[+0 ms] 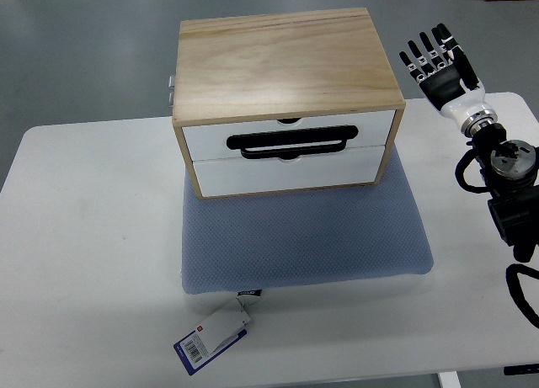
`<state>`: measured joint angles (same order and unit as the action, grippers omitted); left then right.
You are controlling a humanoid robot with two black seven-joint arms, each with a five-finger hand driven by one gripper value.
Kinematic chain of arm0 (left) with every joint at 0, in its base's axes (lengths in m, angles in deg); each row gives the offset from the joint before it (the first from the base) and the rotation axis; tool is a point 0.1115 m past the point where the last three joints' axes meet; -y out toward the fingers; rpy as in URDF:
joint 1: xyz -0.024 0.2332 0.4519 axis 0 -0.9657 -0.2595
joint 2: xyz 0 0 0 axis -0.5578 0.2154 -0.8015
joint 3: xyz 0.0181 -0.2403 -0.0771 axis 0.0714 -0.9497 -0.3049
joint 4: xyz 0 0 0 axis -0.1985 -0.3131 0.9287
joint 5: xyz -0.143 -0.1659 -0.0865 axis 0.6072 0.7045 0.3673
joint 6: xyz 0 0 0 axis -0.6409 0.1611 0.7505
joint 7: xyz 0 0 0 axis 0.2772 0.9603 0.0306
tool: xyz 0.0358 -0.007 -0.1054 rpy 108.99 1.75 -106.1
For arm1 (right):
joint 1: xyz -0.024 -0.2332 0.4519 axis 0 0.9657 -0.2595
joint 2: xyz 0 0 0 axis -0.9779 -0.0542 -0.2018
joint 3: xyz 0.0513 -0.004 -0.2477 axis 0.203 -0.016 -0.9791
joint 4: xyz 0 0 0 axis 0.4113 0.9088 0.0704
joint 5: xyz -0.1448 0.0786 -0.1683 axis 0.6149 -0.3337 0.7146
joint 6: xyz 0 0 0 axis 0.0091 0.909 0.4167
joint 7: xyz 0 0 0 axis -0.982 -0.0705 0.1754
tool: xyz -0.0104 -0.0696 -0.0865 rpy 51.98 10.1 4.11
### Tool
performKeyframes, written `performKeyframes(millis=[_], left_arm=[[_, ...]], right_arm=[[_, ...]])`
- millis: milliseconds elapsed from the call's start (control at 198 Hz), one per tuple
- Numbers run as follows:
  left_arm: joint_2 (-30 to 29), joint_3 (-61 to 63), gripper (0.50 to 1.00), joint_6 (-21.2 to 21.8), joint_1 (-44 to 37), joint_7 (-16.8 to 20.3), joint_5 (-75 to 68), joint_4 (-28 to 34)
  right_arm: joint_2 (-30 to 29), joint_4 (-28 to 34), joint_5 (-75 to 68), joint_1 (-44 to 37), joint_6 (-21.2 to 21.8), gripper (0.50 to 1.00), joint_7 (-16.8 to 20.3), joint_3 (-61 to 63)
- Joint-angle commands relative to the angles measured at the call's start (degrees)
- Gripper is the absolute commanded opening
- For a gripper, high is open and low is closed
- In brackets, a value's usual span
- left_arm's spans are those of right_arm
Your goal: Open wood drawer with right hand
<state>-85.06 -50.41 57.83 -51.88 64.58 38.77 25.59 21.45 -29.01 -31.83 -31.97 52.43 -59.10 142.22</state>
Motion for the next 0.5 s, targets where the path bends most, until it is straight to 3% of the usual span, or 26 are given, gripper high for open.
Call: performKeyframes(millis=[0,324,496], left_arm=[[0.0,0.0,1.0,0.0,0.0,0.0,0.0,0.1],[0.0,-0.2,1.0,0.1,0.0,0.0,0.2,0.1],[0.0,0.0,1.0,-0.2,0.0,0.0,-0.1,-0.3]], right_arm=[[0.0,0.0,0.0,0.0,0.0,0.946,0.0,0.0],[0.2,0.0,0.0,-1.0,-0.1,0.946,0.0,-1.1],[6.2,0.0,0.0,-7.4,0.0,0.946,0.1,-12.5]])
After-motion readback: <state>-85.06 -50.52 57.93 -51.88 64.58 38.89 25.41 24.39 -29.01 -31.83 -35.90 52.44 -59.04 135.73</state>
